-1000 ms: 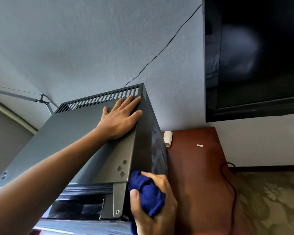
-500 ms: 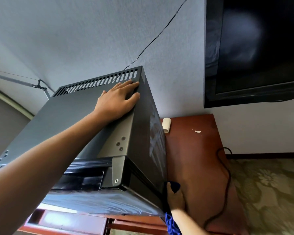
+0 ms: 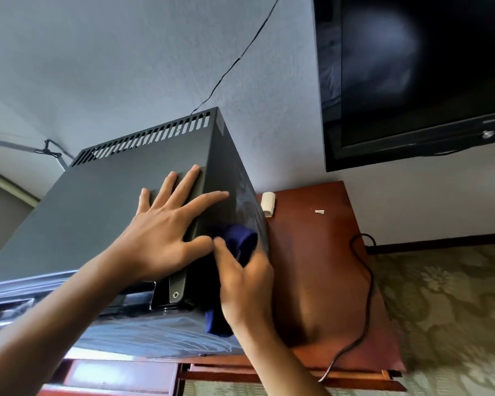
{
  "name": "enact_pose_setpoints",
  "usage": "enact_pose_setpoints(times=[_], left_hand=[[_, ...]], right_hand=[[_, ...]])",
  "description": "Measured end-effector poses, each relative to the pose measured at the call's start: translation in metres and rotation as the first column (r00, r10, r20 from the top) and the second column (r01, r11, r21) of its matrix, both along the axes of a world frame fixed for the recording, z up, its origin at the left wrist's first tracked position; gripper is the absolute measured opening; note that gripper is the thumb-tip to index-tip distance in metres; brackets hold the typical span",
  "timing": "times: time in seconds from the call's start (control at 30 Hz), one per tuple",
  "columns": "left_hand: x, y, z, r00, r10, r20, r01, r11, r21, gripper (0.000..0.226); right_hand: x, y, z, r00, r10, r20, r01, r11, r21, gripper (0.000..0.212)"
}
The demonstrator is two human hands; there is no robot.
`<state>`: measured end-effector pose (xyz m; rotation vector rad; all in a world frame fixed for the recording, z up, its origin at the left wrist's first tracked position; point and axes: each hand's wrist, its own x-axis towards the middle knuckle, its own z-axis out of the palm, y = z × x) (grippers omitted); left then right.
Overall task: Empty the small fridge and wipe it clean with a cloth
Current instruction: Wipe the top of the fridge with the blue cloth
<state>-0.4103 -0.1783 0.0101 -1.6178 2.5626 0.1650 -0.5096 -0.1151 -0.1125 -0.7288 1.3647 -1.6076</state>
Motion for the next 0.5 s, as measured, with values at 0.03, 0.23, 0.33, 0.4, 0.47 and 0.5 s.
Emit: enact_pose_setpoints(times=[0.03, 0.23, 0.33, 0.4, 0.47, 0.5], left_hand=[[0.000, 0.000, 0.000, 1.000, -0.001, -0.005, 0.001, 1.000, -0.008, 0.081], [-0.005, 0.003, -0.001, 1.000, 0.022, 0.000, -0.022, 1.000, -0.009, 0.088], [-0.005, 0.002, -0.001, 1.000, 0.020, -0.005, -0.020, 1.000, -0.012, 0.086], [-0.004, 0.001, -0.002, 1.000, 0.006, -0.001, -0.006, 1.000, -0.025, 0.083], [-0.004, 0.000, -0.002, 1.000, 0.004, 0.000, -0.004, 0.999, -0.032, 0.081], [-0.004, 0.000, -0.002, 1.000, 0.007, -0.002, -0.007, 0.999, -0.032, 0.081]], right_hand=[[-0.002, -0.001, 0.013, 1.000, -0.004, -0.012, 0.003, 0.997, -0.080, 0.045], [-0.004, -0.040, -0.063, 0.994, -0.093, -0.065, 0.100, 0.988, 0.119, 0.045], [-0.007, -0.054, -0.150, 0.995, -0.075, -0.060, 0.094, 0.889, 0.448, 0.043], [-0.009, -0.048, -0.198, 0.998, 0.016, -0.059, 0.021, 0.817, 0.576, 0.051], [-0.010, -0.039, -0.232, 0.991, 0.129, -0.025, -0.075, 0.717, 0.693, 0.066], [-0.013, -0.035, -0.239, 0.982, 0.187, 0.004, -0.128, 0.655, 0.745, 0.074]])
